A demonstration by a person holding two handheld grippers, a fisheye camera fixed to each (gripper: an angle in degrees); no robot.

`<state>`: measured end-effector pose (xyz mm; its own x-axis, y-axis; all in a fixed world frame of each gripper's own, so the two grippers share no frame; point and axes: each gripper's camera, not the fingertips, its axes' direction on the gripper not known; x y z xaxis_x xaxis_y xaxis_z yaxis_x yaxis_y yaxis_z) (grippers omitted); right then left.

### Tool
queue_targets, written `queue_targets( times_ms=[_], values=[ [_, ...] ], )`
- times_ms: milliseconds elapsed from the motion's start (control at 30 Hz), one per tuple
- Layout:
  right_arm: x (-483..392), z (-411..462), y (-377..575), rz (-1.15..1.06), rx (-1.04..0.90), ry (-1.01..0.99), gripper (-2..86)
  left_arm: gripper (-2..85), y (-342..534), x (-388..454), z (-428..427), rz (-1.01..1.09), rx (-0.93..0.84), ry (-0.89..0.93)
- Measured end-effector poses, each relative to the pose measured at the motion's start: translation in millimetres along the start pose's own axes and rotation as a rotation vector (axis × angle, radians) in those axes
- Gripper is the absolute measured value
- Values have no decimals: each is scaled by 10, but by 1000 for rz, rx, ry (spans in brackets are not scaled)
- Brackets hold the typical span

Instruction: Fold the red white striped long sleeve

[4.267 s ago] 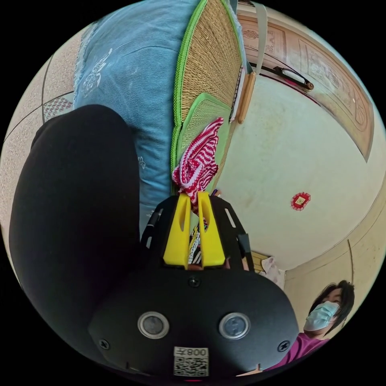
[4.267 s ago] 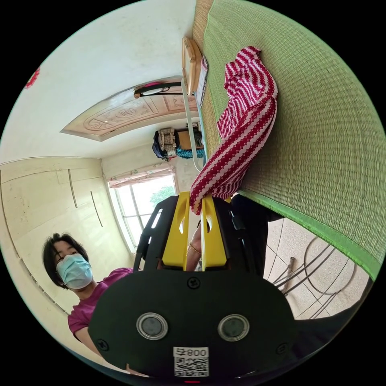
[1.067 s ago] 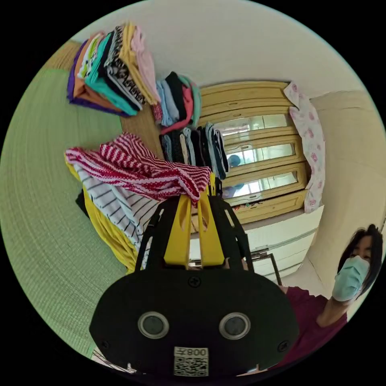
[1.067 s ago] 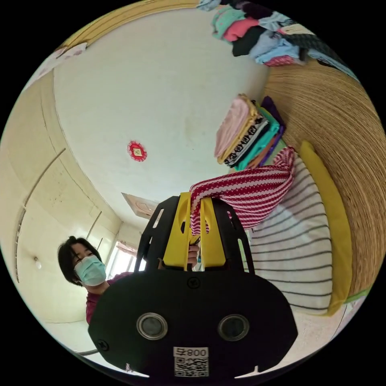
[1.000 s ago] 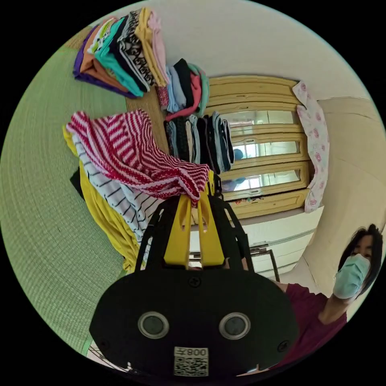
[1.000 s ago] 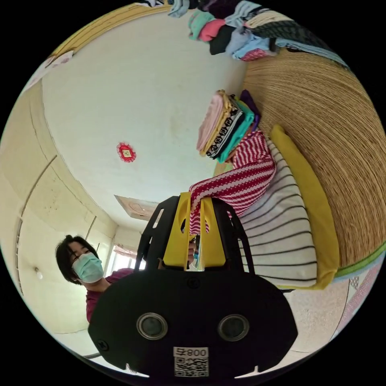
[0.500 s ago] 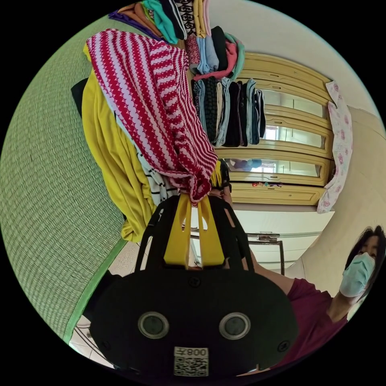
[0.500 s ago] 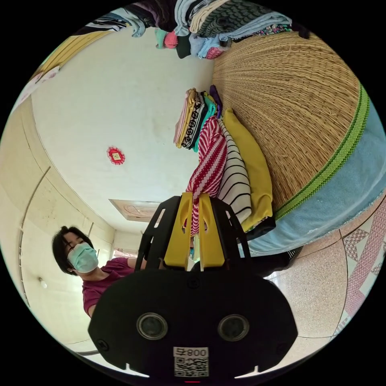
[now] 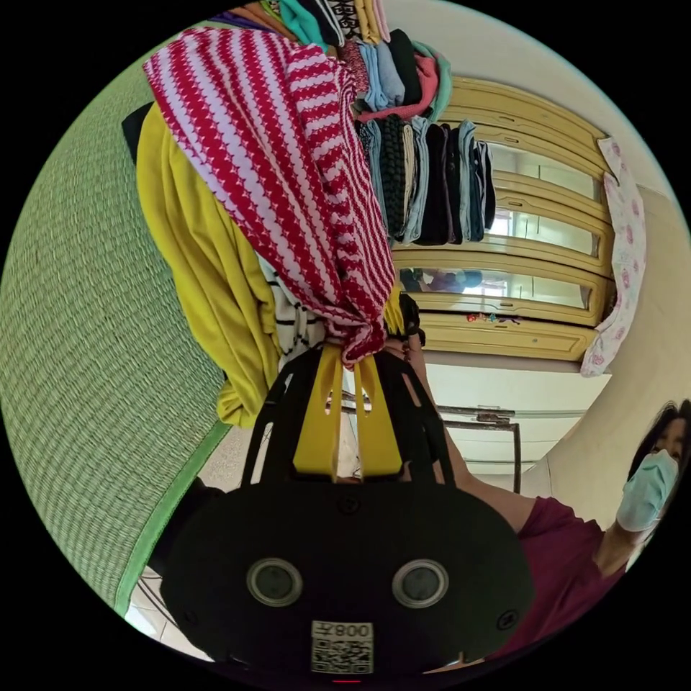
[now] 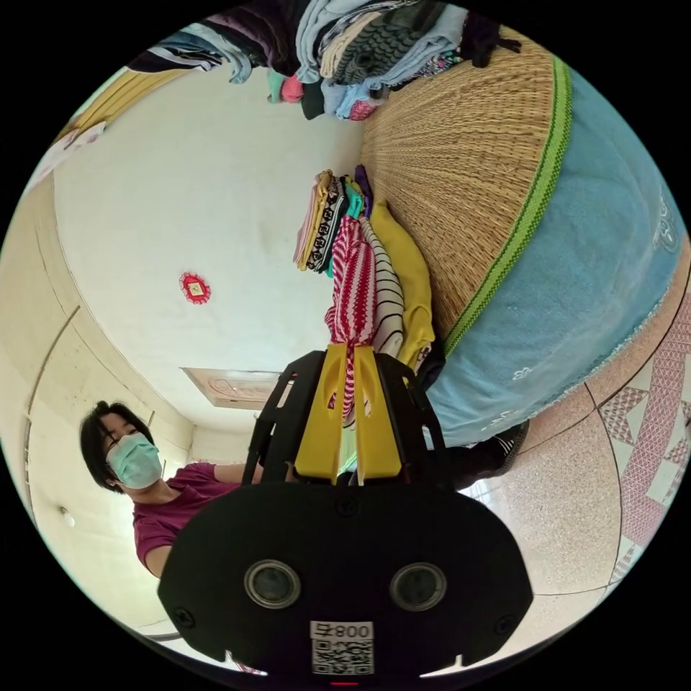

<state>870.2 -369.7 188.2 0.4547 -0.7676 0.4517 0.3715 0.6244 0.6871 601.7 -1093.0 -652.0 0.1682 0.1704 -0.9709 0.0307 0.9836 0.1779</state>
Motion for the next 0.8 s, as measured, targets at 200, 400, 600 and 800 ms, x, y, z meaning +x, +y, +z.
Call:
queue_targets(
  times_ms=[200,400,600,800],
  values=[
    [179,-20,173,22,38,-19,8,18,102,-241,-101,-62,20,85],
    [138,-280,534,17,210,-7,2,15,281,-336,-215,-91,16,125],
    [-560,-64,603,-141,220,90,1,14,144,82,-378,85,40,100],
    [-952,513,255,-211,92,285,0,15,97,331,-309,202,-90,-46]
  ],
)
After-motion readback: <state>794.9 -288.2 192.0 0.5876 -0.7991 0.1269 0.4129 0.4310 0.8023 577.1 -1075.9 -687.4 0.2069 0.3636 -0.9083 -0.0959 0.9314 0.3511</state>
